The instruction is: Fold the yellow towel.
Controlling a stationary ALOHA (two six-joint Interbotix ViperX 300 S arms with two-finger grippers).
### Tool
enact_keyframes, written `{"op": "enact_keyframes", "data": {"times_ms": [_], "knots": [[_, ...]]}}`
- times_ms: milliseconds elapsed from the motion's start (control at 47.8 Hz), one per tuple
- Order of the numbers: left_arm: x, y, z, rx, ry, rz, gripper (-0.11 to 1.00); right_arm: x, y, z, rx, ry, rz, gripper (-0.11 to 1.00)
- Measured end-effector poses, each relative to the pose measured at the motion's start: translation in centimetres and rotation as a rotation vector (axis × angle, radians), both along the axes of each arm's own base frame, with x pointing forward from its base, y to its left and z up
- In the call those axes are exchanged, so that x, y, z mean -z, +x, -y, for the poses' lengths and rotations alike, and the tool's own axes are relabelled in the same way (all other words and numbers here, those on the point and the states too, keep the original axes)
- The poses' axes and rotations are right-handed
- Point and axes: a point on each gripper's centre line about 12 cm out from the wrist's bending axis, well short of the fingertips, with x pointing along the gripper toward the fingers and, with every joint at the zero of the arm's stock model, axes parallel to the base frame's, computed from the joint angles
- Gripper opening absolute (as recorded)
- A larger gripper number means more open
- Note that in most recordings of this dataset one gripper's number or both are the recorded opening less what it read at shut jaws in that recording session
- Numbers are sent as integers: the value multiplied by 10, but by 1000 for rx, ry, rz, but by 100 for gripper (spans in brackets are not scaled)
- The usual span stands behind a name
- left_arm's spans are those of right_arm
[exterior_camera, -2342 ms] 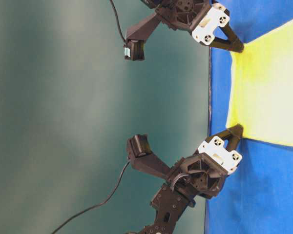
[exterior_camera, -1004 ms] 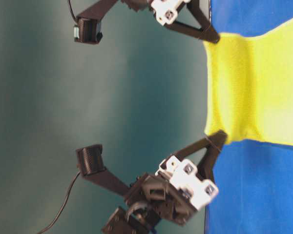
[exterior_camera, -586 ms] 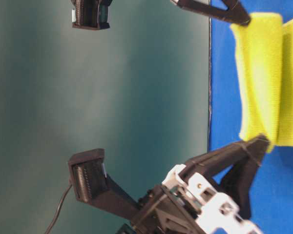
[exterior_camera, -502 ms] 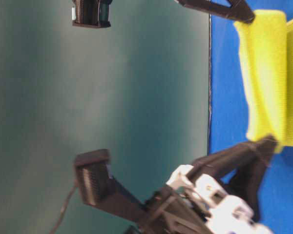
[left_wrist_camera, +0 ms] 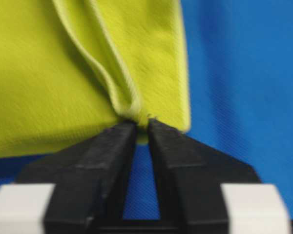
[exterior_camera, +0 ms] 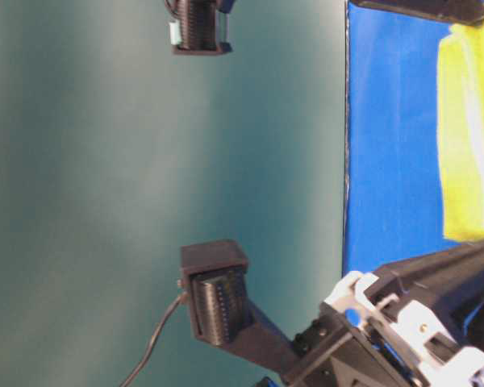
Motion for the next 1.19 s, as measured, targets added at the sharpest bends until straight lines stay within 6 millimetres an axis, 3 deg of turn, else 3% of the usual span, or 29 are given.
{"op": "enact_keyframes", "data": {"times_ms": [63,209,335,397,565,774,1025,1192], "knots": [[0,0,-1,0,2,2,32,0,1,0,1,0,0,4],[0,0,-4,-8,1,2,48,-1,3,-1,-2,3,12,9],[-2,2,-3,-8,1,9,46,-1,6,-5,-17,4,21,48],[-1,3,-3,-8,1,9,46,-2,7,-9,-28,4,24,61],[-2,2,-3,-6,3,2,46,-6,10,-19,-60,3,32,55],[-34,-6,1,12,4,39,46,-34,7,-33,-98,-7,59,55],[-93,-38,6,33,-8,158,46,-94,-13,-30,-112,-53,164,55],[-125,-68,3,35,-16,254,46,-130,-41,-23,-131,-110,295,55]]}}
